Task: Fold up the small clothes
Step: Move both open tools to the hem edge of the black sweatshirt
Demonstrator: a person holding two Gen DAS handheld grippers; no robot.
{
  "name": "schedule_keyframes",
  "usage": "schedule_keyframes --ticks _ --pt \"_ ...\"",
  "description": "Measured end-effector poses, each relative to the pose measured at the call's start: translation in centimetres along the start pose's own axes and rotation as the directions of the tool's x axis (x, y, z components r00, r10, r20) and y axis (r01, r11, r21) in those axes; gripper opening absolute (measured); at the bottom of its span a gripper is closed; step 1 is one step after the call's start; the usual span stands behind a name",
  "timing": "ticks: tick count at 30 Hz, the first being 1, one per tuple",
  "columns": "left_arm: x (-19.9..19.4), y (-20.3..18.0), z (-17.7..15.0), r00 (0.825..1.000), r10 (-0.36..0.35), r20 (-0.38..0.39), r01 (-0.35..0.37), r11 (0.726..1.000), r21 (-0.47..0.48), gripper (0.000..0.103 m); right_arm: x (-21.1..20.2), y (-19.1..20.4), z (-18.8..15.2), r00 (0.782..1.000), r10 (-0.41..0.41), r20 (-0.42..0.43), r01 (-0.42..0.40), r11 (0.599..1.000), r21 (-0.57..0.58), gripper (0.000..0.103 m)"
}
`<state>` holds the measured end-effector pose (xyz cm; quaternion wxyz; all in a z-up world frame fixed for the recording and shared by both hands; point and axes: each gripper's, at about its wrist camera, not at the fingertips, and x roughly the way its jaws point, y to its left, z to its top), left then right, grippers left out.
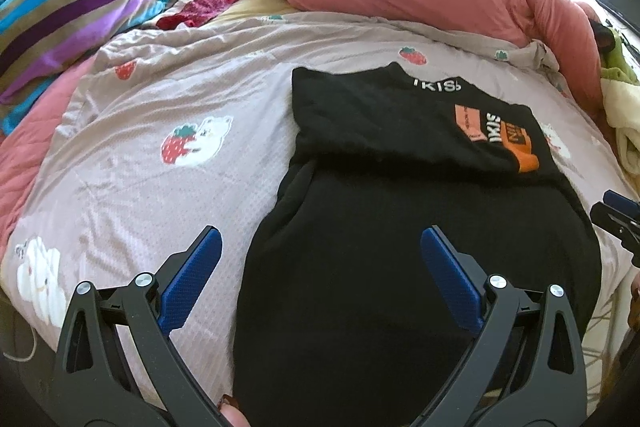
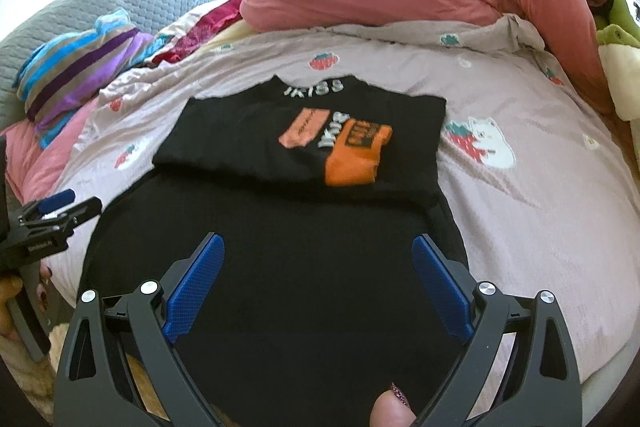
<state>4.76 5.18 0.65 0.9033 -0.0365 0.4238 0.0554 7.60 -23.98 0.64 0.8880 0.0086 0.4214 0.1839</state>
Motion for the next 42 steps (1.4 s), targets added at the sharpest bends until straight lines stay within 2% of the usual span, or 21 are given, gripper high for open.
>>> schedule_keyframes --ticks 7,22,23,25,27,30,35,42 --pt "-0.1 1.7 -2.3 0.999 0.004 -0.034 -0.005 0.999 -0.032 0.093 -0.1 -1.0 -2.4 0.998 -0.026 -0.049 0.027 1.000 0.016 0.094" --pt "-1.5 5.5 -6.3 0.996 -0.060 -0.071 0.049 0.987 -0.151 0.093 -0.5 -1.8 -4.7 0.995 -0.045 -0.088 0.048 0.999 0.026 0.094" --pt "-1.6 5.6 -6.4 0.995 -0.070 -0.069 0.058 0.986 -0.157 0.092 -0.5 -1.9 -4.8 0.995 -0.047 -0.089 0.049 0.998 0.025 0.094" --pt "-1.8 6.1 -6.8 0.991 -0.115 -0.063 0.101 0.976 -0.191 0.082 -0.6 -1.9 -5.0 0.994 -0.050 -0.093 0.052 0.998 0.023 0.094" --pt "-1.8 6.5 -7.3 0.987 -0.148 -0.066 0.130 0.967 -0.221 0.068 -0.8 -2.1 -5.3 0.994 -0.052 -0.094 0.055 0.998 0.026 0.094" --pt "-1.9 6.5 -7.9 0.984 -0.162 -0.078 0.143 0.966 -0.214 0.054 -0.9 -2.5 -5.7 0.993 -0.061 -0.102 0.065 0.997 0.033 0.094" --pt "-1.6 6.6 -9.3 0.974 -0.194 -0.116 0.166 0.963 -0.213 0.044 -1.0 -2.9 -6.5 0.989 -0.081 -0.122 0.085 0.996 0.030 0.094" --pt "-1.0 6.5 -10.9 0.962 -0.228 -0.151 0.192 0.956 -0.221 0.043 -0.9 -3.3 -7.9 0.985 -0.081 -0.153 0.090 0.995 0.053 0.094"
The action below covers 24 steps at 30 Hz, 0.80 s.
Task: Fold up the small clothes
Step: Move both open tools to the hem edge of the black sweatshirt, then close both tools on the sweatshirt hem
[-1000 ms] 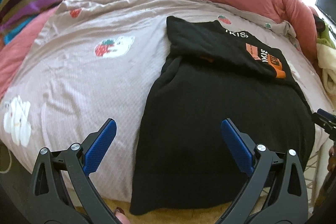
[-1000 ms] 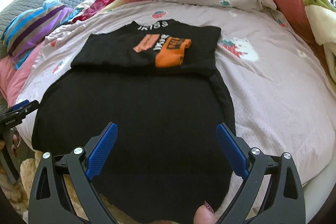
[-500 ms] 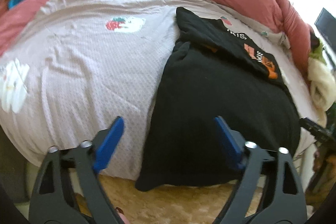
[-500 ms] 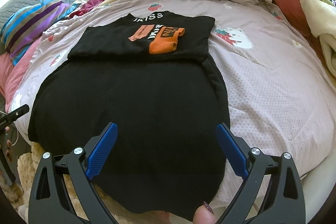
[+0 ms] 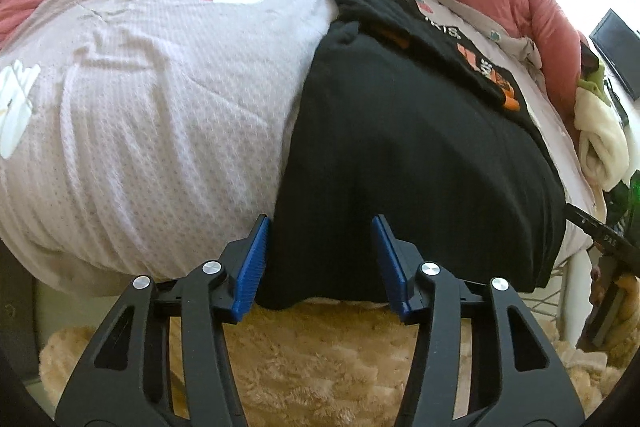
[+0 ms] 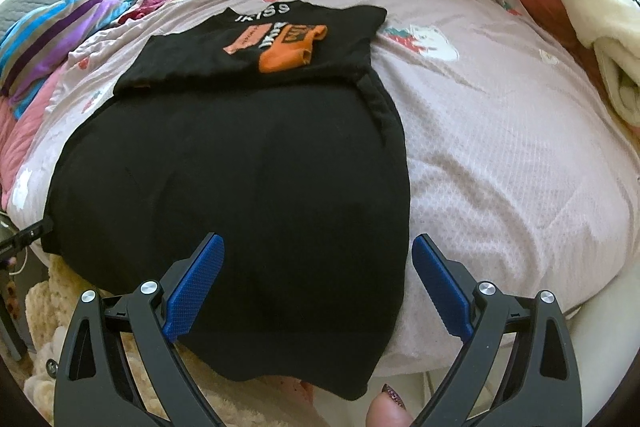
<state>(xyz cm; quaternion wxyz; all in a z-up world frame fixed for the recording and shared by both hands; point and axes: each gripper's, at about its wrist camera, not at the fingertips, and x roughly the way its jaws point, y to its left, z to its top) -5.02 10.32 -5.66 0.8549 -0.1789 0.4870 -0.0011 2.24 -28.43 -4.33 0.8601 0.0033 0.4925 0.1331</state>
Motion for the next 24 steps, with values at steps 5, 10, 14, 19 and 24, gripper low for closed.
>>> schedule_keyframes --ticks 5,10,14,19,24 --pt "0.3 -0.2 -0.2 1.000 0.010 -0.001 -0.010 1.000 0.003 0.037 0.2 -0.3 -1.5 0.999 0.007 -0.037 -0.006 1.000 0.009 0.094" --pt "0.2 0.5 -0.3 1.000 0.011 0.007 -0.011 1.000 -0.029 0.025 0.3 -1.1 -3.5 0.996 0.019 -0.085 -0.016 0.999 0.035 0.094" --pt "-0.1 0.9 -0.4 1.000 0.004 0.013 -0.004 0.999 -0.043 0.018 0.5 -1.8 -5.0 0.990 0.045 -0.135 -0.036 0.997 0.068 0.094" --pt "-0.2 1.0 -0.5 1.000 -0.003 0.014 0.003 0.999 -0.047 0.018 0.8 -1.8 -6.2 0.983 0.076 -0.167 -0.065 0.995 0.069 0.080" --pt "-0.2 1.0 -0.6 1.000 -0.007 0.012 0.008 0.998 -0.055 0.021 1.7 -2.0 -7.0 0.977 0.090 -0.191 -0.077 0.994 0.076 0.069"
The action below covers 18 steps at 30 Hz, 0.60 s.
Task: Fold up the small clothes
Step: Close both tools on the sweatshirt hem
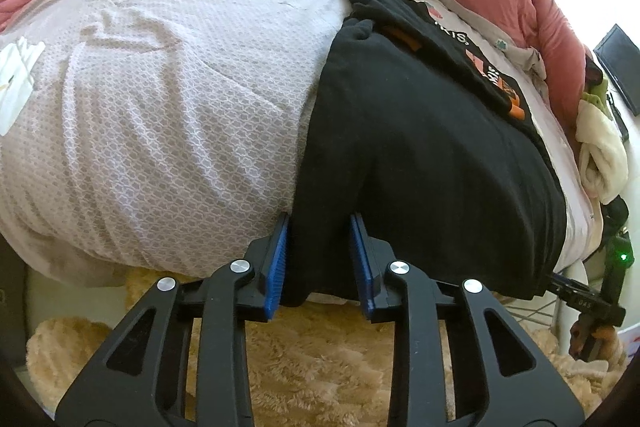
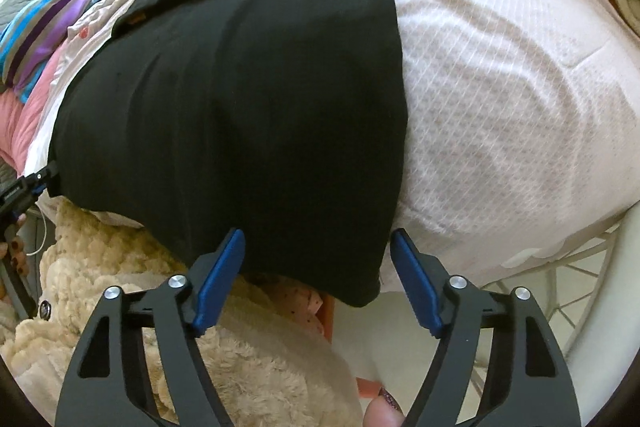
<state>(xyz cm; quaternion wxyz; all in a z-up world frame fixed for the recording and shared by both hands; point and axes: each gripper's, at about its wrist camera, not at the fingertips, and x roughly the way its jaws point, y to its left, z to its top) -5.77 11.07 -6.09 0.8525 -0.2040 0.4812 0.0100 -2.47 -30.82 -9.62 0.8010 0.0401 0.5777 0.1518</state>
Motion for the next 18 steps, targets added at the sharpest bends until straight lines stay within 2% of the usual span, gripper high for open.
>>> schedule_keyframes --ticks 2,4,7,9,11,14,18 --pt "0.2 -0.1 0.1 1.000 0.000 -0.002 0.000 1.000 -0.001 0.021 0.4 -0.4 -0.1 1.000 -0.002 -0.009 0.002 1.000 0.002 0.061" --pt "0.2 0.0 0.1 1.000 -0.004 -0.003 0.004 1.000 -0.008 0.021 0.7 -0.7 -0.3 1.000 0.014 -0.024 -0.014 1.000 0.006 0.039" --pt "0.4 0.2 0.1 1.000 -0.020 -0.004 0.020 1.000 -0.022 0.020 0.1 -0.7 -0.3 1.000 -0.002 -0.025 0.001 1.000 -0.030 0.020" --pt "0.3 0.5 0.1 1.000 -0.031 -0.003 0.031 0.999 -0.036 0.015 -0.6 -0.8 -0.2 1.000 0.005 -0.018 -0.006 0.999 -0.036 0.012" --pt "0.1 0.7 0.1 0.999 -0.036 -0.002 0.036 0.998 -0.045 0.010 -1.8 -1.1 0.2 0.998 0.055 -0.004 -0.055 0.998 -0.026 0.008" --pt "-0.5 0.6 0.1 0.999 -0.038 0.008 0.039 0.998 -0.045 0.004 -4.0 -0.7 1.0 0.989 0.142 0.047 -0.140 0.990 -0.026 0.008" --pt "-1.6 0.2 0.1 0.997 -0.068 0.033 0.069 0.997 -0.038 0.003 -6.5 0.1 2.4 0.971 0.204 0.126 -0.197 0.978 -0.061 0.008"
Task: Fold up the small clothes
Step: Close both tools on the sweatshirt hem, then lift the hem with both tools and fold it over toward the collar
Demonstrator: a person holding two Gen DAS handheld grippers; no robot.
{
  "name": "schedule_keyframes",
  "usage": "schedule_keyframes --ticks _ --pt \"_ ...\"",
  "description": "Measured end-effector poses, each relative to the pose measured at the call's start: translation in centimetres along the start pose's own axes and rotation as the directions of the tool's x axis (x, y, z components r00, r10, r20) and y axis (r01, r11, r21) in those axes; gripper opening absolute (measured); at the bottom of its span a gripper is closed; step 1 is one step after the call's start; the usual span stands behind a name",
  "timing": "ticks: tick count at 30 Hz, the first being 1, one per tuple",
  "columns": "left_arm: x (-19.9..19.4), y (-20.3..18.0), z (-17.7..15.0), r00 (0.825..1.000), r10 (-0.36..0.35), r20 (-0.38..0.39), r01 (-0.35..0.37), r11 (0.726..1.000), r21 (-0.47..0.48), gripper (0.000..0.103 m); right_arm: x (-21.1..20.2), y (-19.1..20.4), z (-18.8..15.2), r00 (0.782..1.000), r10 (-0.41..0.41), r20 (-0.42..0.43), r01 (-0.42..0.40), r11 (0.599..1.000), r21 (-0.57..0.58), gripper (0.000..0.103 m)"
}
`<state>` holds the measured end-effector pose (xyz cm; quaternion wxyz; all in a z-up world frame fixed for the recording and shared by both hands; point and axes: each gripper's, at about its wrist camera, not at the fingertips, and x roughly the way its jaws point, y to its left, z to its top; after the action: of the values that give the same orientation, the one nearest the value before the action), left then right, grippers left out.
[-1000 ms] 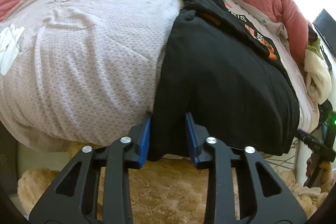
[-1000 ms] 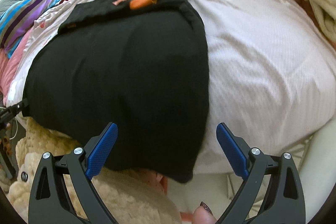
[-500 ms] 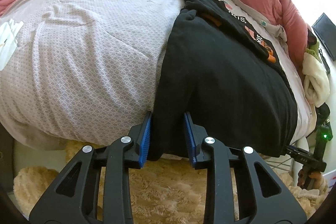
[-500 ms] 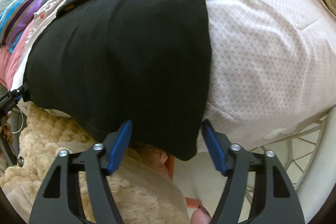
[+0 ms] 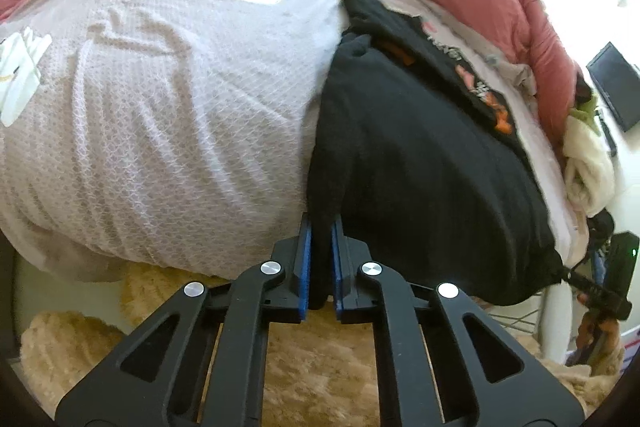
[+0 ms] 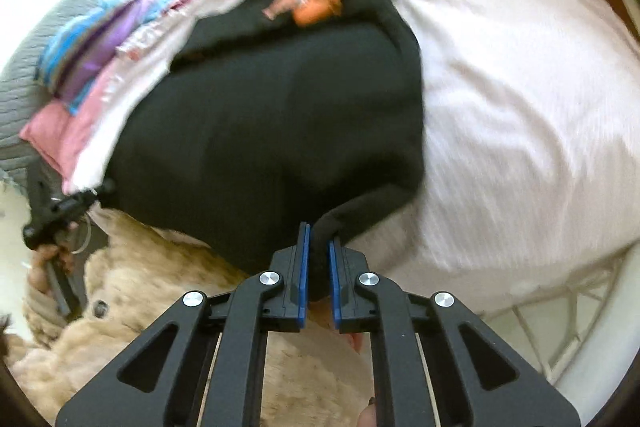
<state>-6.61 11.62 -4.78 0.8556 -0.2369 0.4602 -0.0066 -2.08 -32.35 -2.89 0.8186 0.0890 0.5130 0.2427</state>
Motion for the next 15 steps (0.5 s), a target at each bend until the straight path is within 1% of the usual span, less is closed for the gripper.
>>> schedule_keyframes --ticks 4,7,10,13,15 --pt "-1.1 -0.8 0.2 0.999 -0.017 0.029 0.016 1.000 0.016 0.002 -1.9 0.2 1.9 0.996 0.050 0.074 -0.050 0.999 0.006 0.008" --pt "-1.8 -1.0 0.5 0.998 -0.043 0.048 0.043 0.999 0.012 0.002 -2.5 0.1 3.3 0.990 0.060 0.124 -0.062 0.998 0.017 0.008" --pt "-1.5 -1.0 0.7 0.997 -0.062 0.035 0.062 0.998 0.004 0.003 -3.2 -0.3 4.3 0.985 0.065 0.160 -0.071 0.997 0.030 0.008" --pt "-0.7 -0.7 0.6 0.996 -0.091 0.005 0.091 0.996 -0.021 0.003 -3.8 -0.5 4.9 0.980 0.057 0.191 -0.063 0.998 0.027 0.008" --pt "-0.5 -1.0 0.7 0.996 -0.091 -0.002 0.091 0.996 -0.014 0.003 -4.2 -0.6 5.1 0.976 0.057 0.210 -0.065 0.998 0.029 0.008"
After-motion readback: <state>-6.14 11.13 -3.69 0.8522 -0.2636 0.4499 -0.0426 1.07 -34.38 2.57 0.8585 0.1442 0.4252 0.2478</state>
